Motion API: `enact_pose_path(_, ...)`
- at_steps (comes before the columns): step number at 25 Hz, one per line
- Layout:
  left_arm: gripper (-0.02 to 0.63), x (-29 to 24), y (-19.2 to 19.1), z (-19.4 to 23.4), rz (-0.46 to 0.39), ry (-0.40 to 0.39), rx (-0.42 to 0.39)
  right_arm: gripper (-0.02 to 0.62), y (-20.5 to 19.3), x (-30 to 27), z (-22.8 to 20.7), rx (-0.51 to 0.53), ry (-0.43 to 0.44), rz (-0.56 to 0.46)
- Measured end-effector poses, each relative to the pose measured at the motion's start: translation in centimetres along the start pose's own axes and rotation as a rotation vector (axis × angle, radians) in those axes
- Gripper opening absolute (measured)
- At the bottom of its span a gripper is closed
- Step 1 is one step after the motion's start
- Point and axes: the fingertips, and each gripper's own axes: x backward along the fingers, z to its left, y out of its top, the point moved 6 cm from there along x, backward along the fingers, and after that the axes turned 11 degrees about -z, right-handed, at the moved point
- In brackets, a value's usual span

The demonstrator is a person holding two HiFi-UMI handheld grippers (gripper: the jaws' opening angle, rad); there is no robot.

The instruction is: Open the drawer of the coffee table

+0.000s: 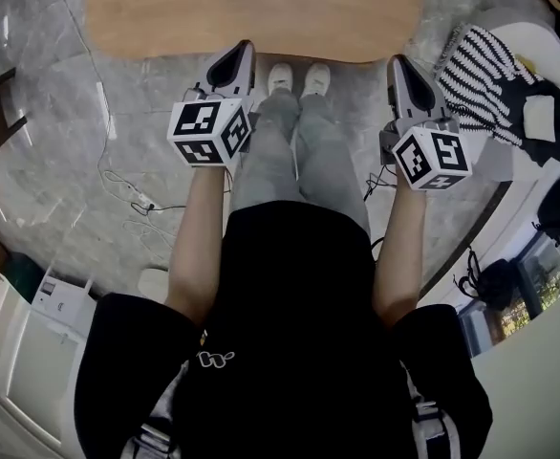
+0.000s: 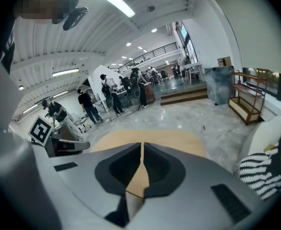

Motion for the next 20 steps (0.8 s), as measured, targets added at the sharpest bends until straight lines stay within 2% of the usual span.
enact_pose_path(3, 0.011, 0.0, -2.8, 0.8, 0.045, 0.008, -0.007, 0.020, -3.0, 0.0, -0.4, -0.011, -0.002, 0.054)
enact_pose_path(10, 0.011, 0.1, -9.5, 1.8, 0.140, 0.004, 0.041, 0.020, -9.3, 0.0, -0.2, -0.044, -0.001, 0.141)
enact_pose_path(15, 0.011, -0.7, -13.6, 2.2, 0.195, -0.012, 0.040, 0.020, -14.0, 0.4, -1.1, -0.023, 0.007, 0.207)
enact_pose_path(20, 0.011, -0.8, -16.3, 5.4, 0.239, -0.005, 0.048, 0.020, -18.5, -0.1, -0.8, -0.042, -0.016, 0.264)
